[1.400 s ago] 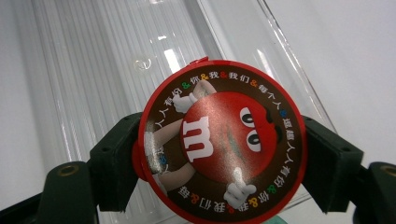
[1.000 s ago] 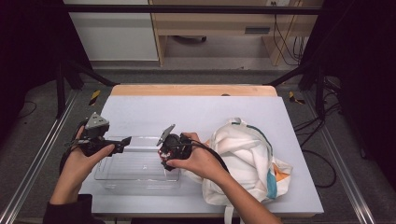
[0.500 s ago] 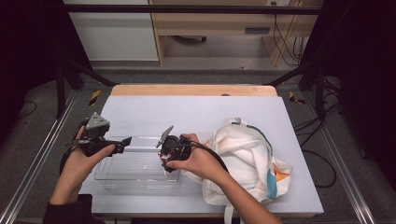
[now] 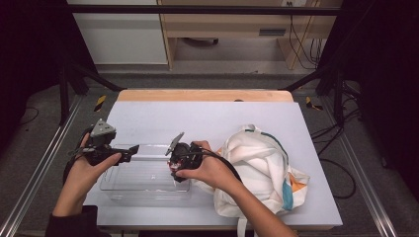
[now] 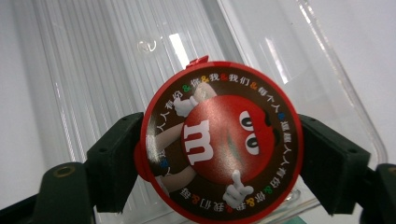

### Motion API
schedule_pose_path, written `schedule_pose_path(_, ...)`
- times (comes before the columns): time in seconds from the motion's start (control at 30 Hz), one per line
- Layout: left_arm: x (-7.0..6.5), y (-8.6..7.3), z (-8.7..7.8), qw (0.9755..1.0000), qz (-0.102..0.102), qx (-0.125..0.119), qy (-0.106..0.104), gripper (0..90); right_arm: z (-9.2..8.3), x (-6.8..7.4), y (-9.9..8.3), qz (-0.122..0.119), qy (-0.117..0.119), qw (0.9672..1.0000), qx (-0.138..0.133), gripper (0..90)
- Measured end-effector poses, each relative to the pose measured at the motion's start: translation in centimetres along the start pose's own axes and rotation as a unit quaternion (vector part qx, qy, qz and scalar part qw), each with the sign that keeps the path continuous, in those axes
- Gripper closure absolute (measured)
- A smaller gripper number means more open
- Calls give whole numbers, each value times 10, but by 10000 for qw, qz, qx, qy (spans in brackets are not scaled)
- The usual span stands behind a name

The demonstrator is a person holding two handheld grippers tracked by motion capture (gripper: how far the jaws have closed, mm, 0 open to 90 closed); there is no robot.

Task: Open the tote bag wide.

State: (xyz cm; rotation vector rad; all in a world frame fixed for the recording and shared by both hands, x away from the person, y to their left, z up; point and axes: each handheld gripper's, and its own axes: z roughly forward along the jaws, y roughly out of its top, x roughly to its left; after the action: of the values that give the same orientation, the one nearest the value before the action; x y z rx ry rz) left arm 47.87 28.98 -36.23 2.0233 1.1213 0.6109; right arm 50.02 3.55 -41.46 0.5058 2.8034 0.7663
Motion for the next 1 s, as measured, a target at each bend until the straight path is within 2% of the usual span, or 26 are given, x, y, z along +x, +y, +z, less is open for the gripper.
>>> schedule_pose_path(0.17, 0, 0, 0, 10000, 1, -9, 0, 53, -5, -2, -1, 33, 26, 10000, -77, 175)
schedule_pose_path(0.47, 0, 0, 1, 10000, 8, 12, 6, 53, -22, -4, -3, 65, -72, 9989, -464, 119)
schedule_pose_path(1.0, -3, 1, 2, 10000, 61, 52, 18, 53, -72, -16, -27, 383, -252, 9940, -994, 103)
